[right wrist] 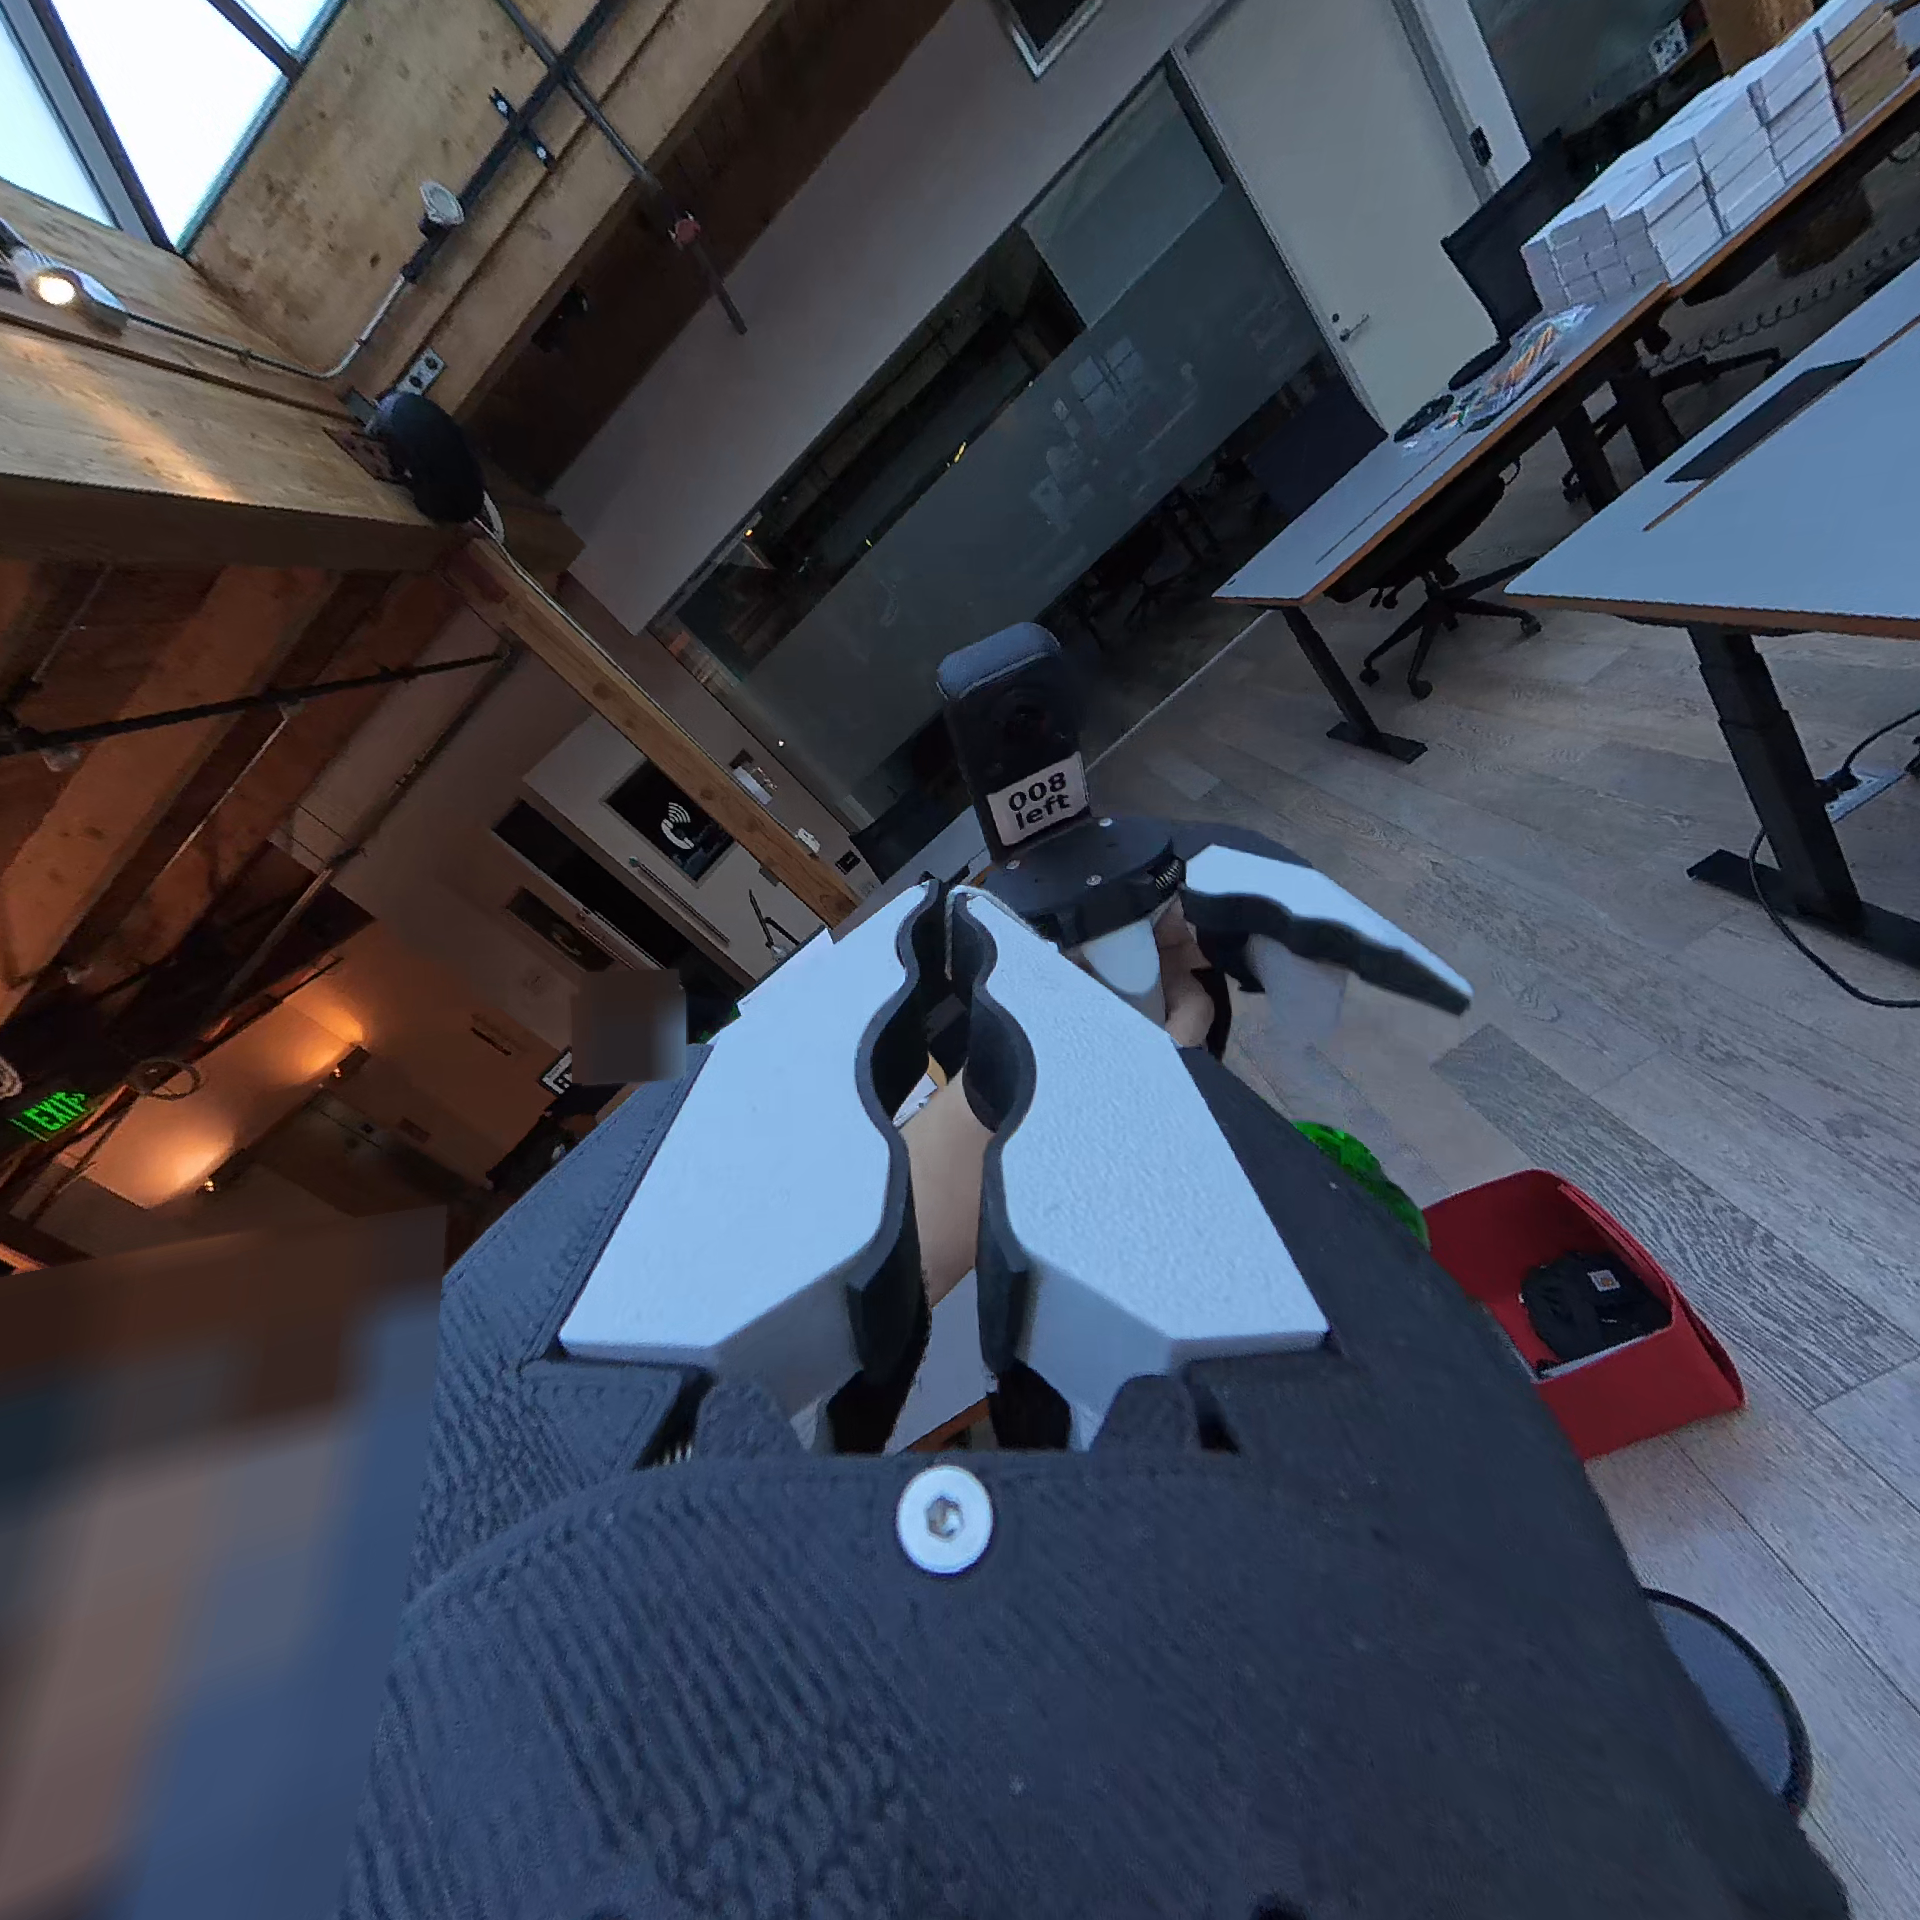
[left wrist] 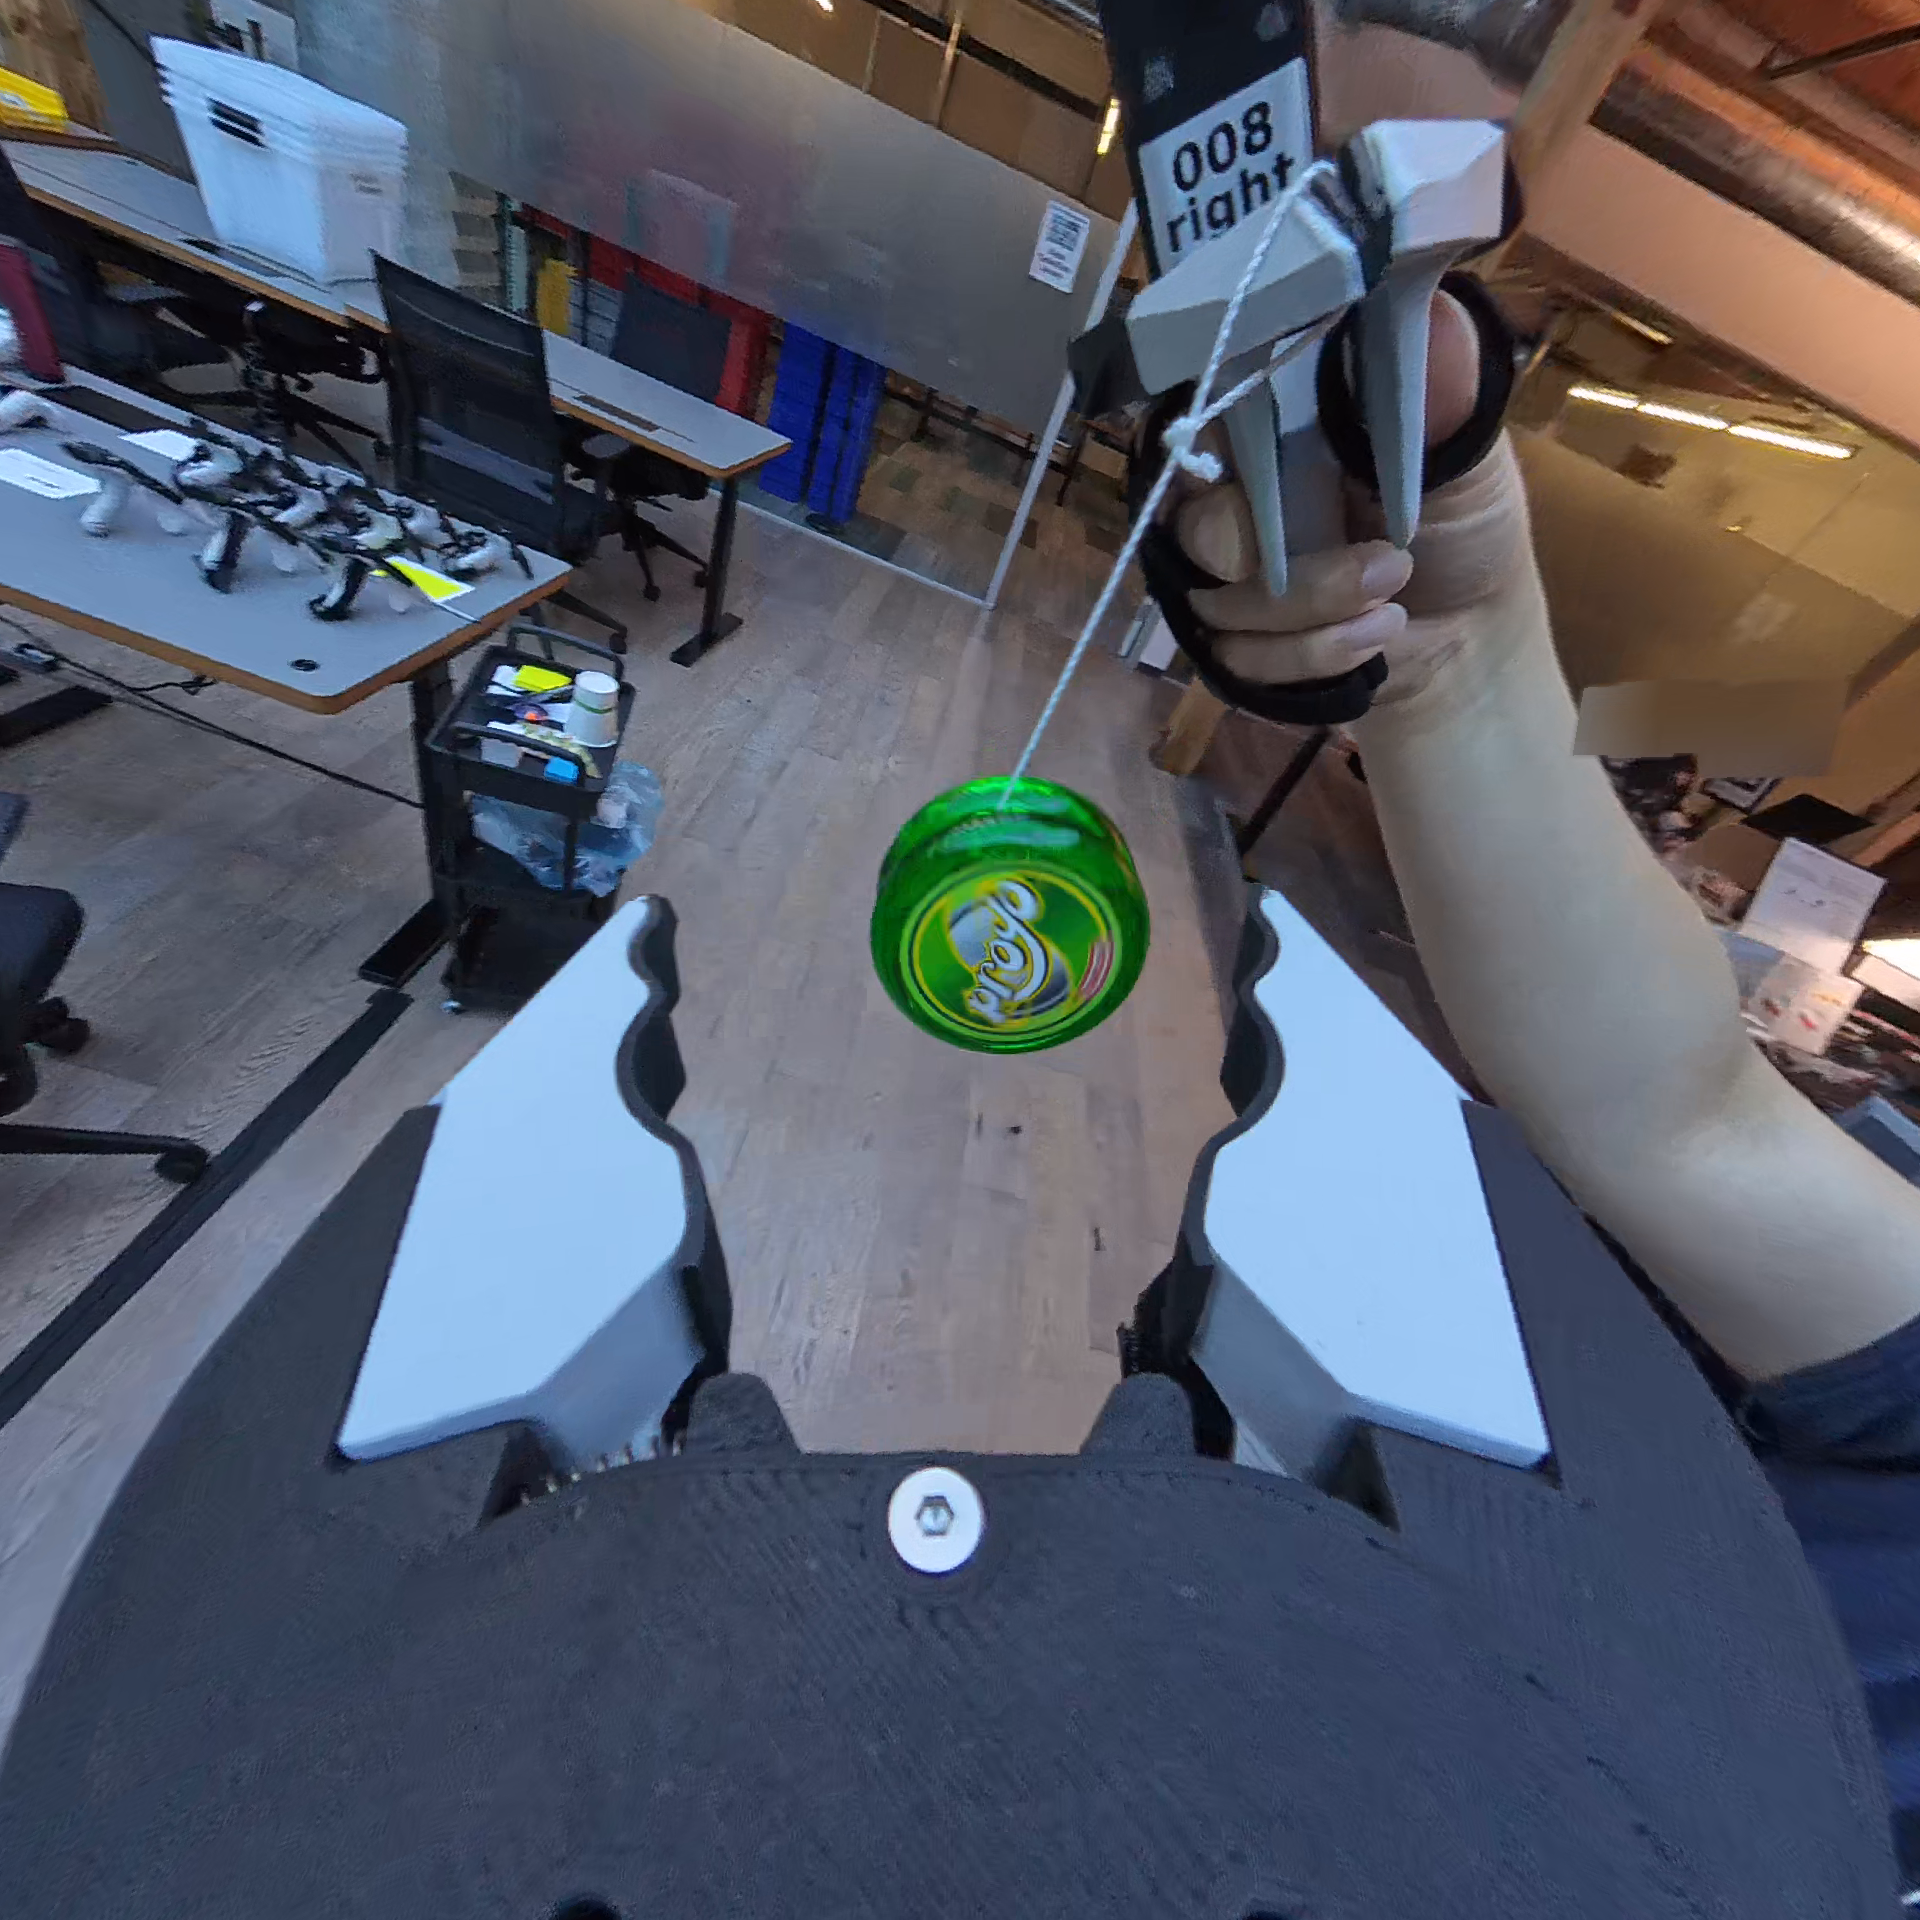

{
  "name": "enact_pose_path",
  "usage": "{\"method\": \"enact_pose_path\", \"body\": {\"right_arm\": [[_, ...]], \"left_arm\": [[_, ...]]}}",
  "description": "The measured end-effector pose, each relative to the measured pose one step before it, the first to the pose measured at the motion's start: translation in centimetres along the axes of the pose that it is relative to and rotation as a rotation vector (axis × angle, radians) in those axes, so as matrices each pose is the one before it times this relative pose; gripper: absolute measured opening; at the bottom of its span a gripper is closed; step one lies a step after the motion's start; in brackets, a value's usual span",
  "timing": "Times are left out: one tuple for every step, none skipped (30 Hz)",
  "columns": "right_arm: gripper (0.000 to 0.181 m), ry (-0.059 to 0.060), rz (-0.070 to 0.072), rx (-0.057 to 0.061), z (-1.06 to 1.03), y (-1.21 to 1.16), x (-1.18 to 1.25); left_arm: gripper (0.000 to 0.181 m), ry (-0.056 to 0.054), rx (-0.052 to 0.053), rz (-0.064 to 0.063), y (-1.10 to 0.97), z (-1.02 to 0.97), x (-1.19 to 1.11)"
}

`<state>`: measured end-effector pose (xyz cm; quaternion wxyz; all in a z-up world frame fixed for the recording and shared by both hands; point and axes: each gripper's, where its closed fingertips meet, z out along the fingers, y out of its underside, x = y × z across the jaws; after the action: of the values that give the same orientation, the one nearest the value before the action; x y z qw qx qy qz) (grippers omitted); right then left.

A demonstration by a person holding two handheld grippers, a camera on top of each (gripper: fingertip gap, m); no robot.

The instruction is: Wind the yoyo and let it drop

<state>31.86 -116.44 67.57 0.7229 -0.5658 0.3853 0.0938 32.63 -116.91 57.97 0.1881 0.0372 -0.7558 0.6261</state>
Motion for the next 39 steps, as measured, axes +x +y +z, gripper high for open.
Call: {"method": "enact_pose_path", "body": {"right_arm": [[0.0, -0.0004, -0.0013, -0.0018, -0.1, -0.038, 0.037], [0.0, -0.0003, 0.0021, -0.0032, -0.066, 0.03, 0.07], [0.0, 0.0015, 0.0001, -0.0051, -0.023, 0.1, 0.124], [0.0, 0.007, -0.0017, -0.0084, 0.009, 0.184, 0.222], [0.0, 0.0023, -0.001, -0.0054, 0.021, 0.175, 0.188], [0.0, -0.0021, 0.0053, -0.0014, 0.03, 0.121, 0.154], [0.0, 0.0044, 0.0026, -0.0049, 0.036, 0.186, 0.275], [0.0, -0.0026, 0.0039, -0.001, 0.037, 0.137, 0.192], [0.0, 0.0, 0.0073, 0.0008, 0.018, 0.113, 0.244], [0.0, -0.0001, 0.0031, 0.0001, 0.026, 0.142, 0.236], [0.0, 0.0002, 0.0061, -0.002, 0.033, 0.178, 0.257], [0.0, -0.005, 0.0049, 0.0038, 0.025, 0.1, 0.156], [0.0, 0.0023, 0.006, 0.0039, -0.007, 0.087, 0.247], [0.0, -0.0017, 0.0038, 0.0021, 0.004, 0.112, 0.178], [0.0, -0.0012, 0.0062, 0.0001, 0.003, 0.151, 0.156], [0.0, 0.002, 0.0034, -0.0004, -0.004, 0.157, 0.179], [0.0, -0.003, 0.0023, 0.0034, -0.019, 0.098, 0.048], [0.0, 0.0004, 0.0028, 0.0016, -0.036, 0.108, 0.063], [0.0, 0.0014, -0.002, 0.0036, -0.06, 0.069, 0.05], [0.0, 0.0055, 0.0004, 0.0024, -0.082, 0.078, 0.11], [0.0, 0.0101, -0.0002, -0.0027, -0.094, 0.167, 0.207], [0.0, 0.005, -0.0018, 0.0071, -0.112, 0.018, 0.139], [0.0, 0.0, 0.0038, 0.0116, -0.137, -0.037, 0.077], [0.0, 0.0183, 0.0076, -0.0097, -0.09, 0.293, 0.396], [0.0, 0.029, -0.0114, -0.0193, -0.032, 0.46, 0.606], [0.0, -0.0395, 0.0097, 0.022, -0.089, -0.161, -0.502], [0.0, -0.0461, 0.018, 0.0281, -0.158, -0.324, -0.654], [0.0, -0.0103, 0.0012, 0.0105, -0.129, -0.113, -0.21], [0.0, 0.017, -0.0089, -0.0063, -0.124, 0.092, 0.159], [0.0, 0.013, -0.0064, -0.006, -0.093, 0.092, 0.114], [0.0, 0.0069, 0.0012, -0.0088, -0.078, 0.155, 0.083], [0.0, 0.0055, 0.0018, -0.0059, -0.06, 0.14, 0.118], [0.0, -0.0033, 0.0038, 0.0021, -0.058, 0.037, -0.004], [0.0, -0.0006, 0.0029, 0.0016, -0.035, 0.046, 0.056], [0.0, 0.0012, 0.0006, -0.0033, -0.019, 0.09, 0.083], [0.0, 0.0036, 0.001, -0.0007, -0.01, 0.064, 0.131], [0.0, 0.0017, 0.0021, 0.0013, 0.005, 0.025, 0.119], [0.0, -0.0032, 0.0034, -0.0004, 0.019, 0.045, 0.048], [0.0, -0.001, 0.0033, -0.0017, 0.037, 0.064, 0.094]], "left_arm": [[0.116, -0.0286, 0.0169, 0.014, -0.379, -1.118, -0.55], [0.119, -0.0119, 0.0274, 0.0115, -0.489, -1.24, -0.318], [0.118, -0.006, 0.0314, 0.0065, -0.507, -1.303, -0.254], [0.118, -0.0042, 0.0334, 0.0018, -0.524, -1.291, -0.223], [0.117, -0.0007, 0.0319, 0.0005, -0.477, -1.214, -0.145], [0.115, -0.0027, 0.0263, 0.0009, -0.383, -1.114, -0.174], [0.113, -0.0085, 0.0196, 0.0024, -0.286, -0.993, -0.252], [0.11, -0.0106, 0.0129, 0.0052, -0.156, -0.839, -0.269], [0.107, -0.0105, 0.0059, 0.0062, -0.027, -0.691, -0.258], [0.104, -0.0109, 0.0014, 0.0051, 0.043, -0.54, -0.243], [0.105, -0.0106, 0.0007, 0.0034, 0.066, -0.41, -0.198], [0.104, -0.0076, -0.0011, 0.0025, 0.111, -0.299, -0.127], [0.104, -0.0063, -0.0017, 0.001, 0.116, -0.202, -0.086], [0.105, -0.0019, -0.0006, -0.0007, 0.103, -0.093, -0.011], [0.104, 0.0024, -0.0015, -0.0025, 0.141, -0.019, 0.07], [0.103, 0.0025, -0.0034, -0.0033, 0.167, 0.038, 0.072], [0.103, 0.0009, -0.0038, -0.0029, 0.184, 0.076, 0.05], [0.103, 0.0015, -0.0039, -0.0022, 0.203, 0.126, 0.044], [0.103, 0.0018, -0.0044, -0.0027, 0.213, 0.143, 0.059], [0.103, 0.0015, -0.0039, -0.0024, 0.212, 0.147, 0.04], [0.103, 0.0034, -0.0025, -0.0017, 0.187, 0.149, 0.084], [0.103, 0.0046, -0.0005, -0.0021, 0.147, 0.152, 0.097], [0.102, 0.0044, 0.0011, -0.0032, 0.129, 0.142, 0.081], [0.102, 0.0041, 0.0006, -0.0037, 0.13, 0.137, 0.059], [0.102, 0.0035, -0.0002, -0.0028, 0.135, 0.142, 0.055], [0.102, 0.0039, -0.0006, -0.0029, 0.137, 0.148, 0.051], [0.102, 0.0052, -0.0015, -0.0048, 0.118, 0.137, 0.048], [0.102, 0.0041, -0.0013, -0.0058, 0.102, 0.138, 0.033], [0.102, 0.0014, 0.0007, -0.0042, 0.069, 0.123, -0.001], [0.102, 0.0016, 0.001, -0.0022, 0.033, 0.117, 0.019], [0.102, 0.0027, -0.0001, -0.0008, 0.029, 0.103, 0.063], [0.102, 0.0012, -0.0006, 0.0012, 0.018, 0.084, 0.069], [0.101, 0.001, -0.0013, 0.0029, 0.009, 0.092, 0.089], [0.101, 0.0012, -0.0027, 0.0032, 0.025, 0.081, 0.081], [0.101, -0.0003, -0.0038, 0.0022, 0.033, 0.081, 0.047], [0.102, -0.0003, -0.0027, 0.0009, 0.012, 0.066, 0.04], [0.102, 0.0012, 0.0003, -0.0001, -0.038, 0.044, 0.043], [0.101, 0.0021, 0.0011, -0.0005, -0.042, 0.029, 0.05], [0.101, 0.0022, -0.0004, -0.0003, -0.026, 0.015, 0.03]]}}
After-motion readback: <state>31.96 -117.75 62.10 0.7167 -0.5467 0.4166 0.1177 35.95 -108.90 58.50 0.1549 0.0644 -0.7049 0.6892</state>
